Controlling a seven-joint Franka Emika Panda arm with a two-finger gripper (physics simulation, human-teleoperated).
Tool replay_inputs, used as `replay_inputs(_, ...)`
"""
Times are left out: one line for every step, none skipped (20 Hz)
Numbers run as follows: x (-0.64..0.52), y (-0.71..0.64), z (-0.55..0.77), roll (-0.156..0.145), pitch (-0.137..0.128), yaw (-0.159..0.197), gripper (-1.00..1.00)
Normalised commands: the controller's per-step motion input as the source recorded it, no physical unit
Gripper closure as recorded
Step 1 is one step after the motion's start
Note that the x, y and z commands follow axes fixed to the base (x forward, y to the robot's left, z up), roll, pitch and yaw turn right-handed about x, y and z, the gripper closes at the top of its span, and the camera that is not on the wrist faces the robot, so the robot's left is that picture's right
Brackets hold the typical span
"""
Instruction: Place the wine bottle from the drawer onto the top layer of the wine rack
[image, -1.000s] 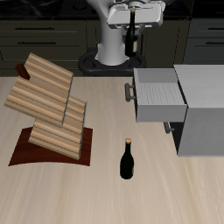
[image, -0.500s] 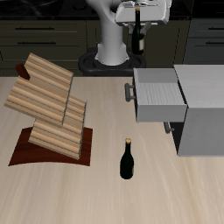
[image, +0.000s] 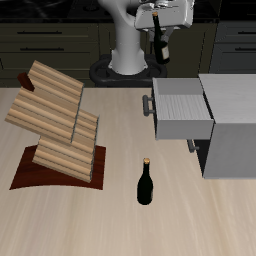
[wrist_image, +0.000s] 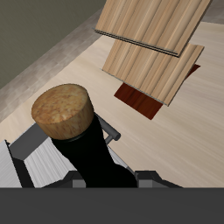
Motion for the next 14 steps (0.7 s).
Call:
replay_inputs(0.03,-0.01,0.04,0.024,0.053,-0.056,1.00)
replay_inputs(0.24,0.24,0.09,0.299,0.116,-0.137,1.00)
replay_inputs(0.12,-0.05,0.11,-0.008,0.007,-0.052,1.00)
replay_inputs(0.24,0.01,0.07,0.128,0.084,-0.159,1.00)
replay_inputs(0.14,0.01,0.14,0.228,0.084,-0.128,1.00)
replay_inputs(0.16,-0.03,0.06,-0.052,0.026,-0.055,1.00)
replay_inputs(0.06,0.07,0.07,0.167,0.034,-0.035,1.00)
replay_inputs(0.12,0.03,-0.01,0.000,0.000,0.000,1.00)
replay_inputs(0.13,-0.09,0.14,0.147,0.108,-0.192,1.00)
replay_inputs(0.19,0.01,0.11,0.082,0.043,-0.095,1.00)
replay_inputs(0.08,0.01,0.01,0.000,0.000,0.000,1.00)
replay_inputs(0.32,0.14,0.14,0.511,0.197,-0.320,1.00)
replay_inputs(0.04,0.01,0.00,0.000,0.000,0.000,1.00)
replay_inputs(0.31,-0.23,0.15,-0.269,-0.034,-0.080,1.00)
